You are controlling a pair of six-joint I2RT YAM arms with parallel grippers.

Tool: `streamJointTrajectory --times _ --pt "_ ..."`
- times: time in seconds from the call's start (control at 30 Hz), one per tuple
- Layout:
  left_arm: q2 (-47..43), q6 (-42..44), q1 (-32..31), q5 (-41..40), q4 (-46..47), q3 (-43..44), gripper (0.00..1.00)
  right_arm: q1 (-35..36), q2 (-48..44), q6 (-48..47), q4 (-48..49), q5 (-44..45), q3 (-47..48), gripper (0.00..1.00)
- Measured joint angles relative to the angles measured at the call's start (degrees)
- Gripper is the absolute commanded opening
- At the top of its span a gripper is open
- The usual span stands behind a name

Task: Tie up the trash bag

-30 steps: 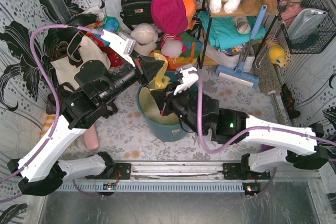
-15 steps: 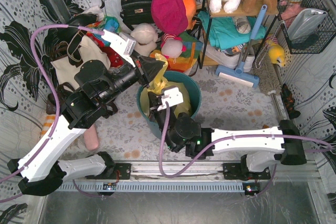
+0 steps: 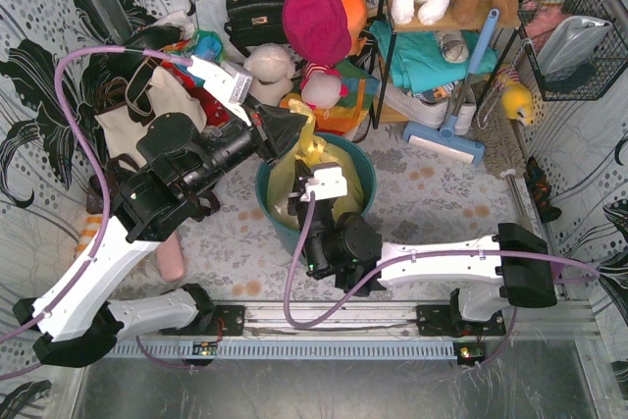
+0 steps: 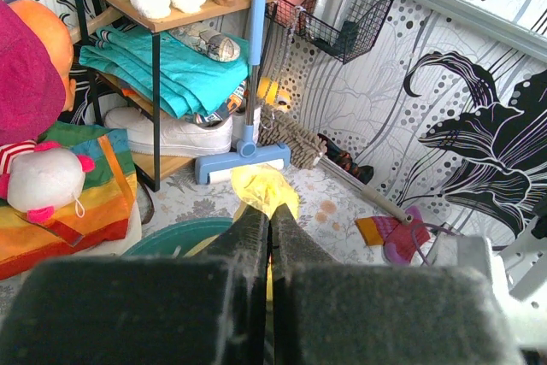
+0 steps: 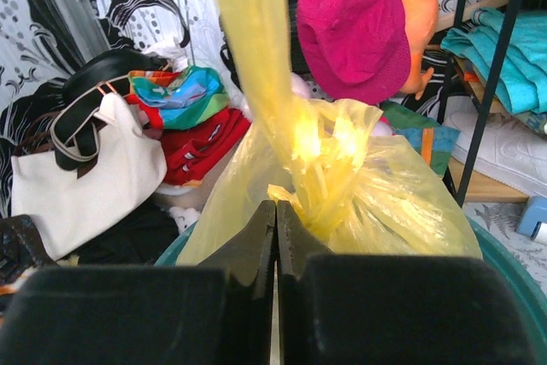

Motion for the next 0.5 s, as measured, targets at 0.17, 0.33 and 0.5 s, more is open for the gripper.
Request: streamJointTrajectory --times 0.17,0.33,0.5 --pt "-0.09 0.00 0.00 0.02 -0.04 0.00 0.04 -3.39 -3.30 5.81 -5.25 -0.63 -1.44 0.00" --pt "-0.09 0.00 0.00 0.24 -0.48 -0.02 0.07 -5.84 -4.79 8.28 -6.88 -1.40 -2.43 0.00" --pt "-0.74 0.09 0.02 0.13 -0.68 -1.11 0.55 -7.41 -5.07 9.07 -7.89 -2.25 -3.04 0.00"
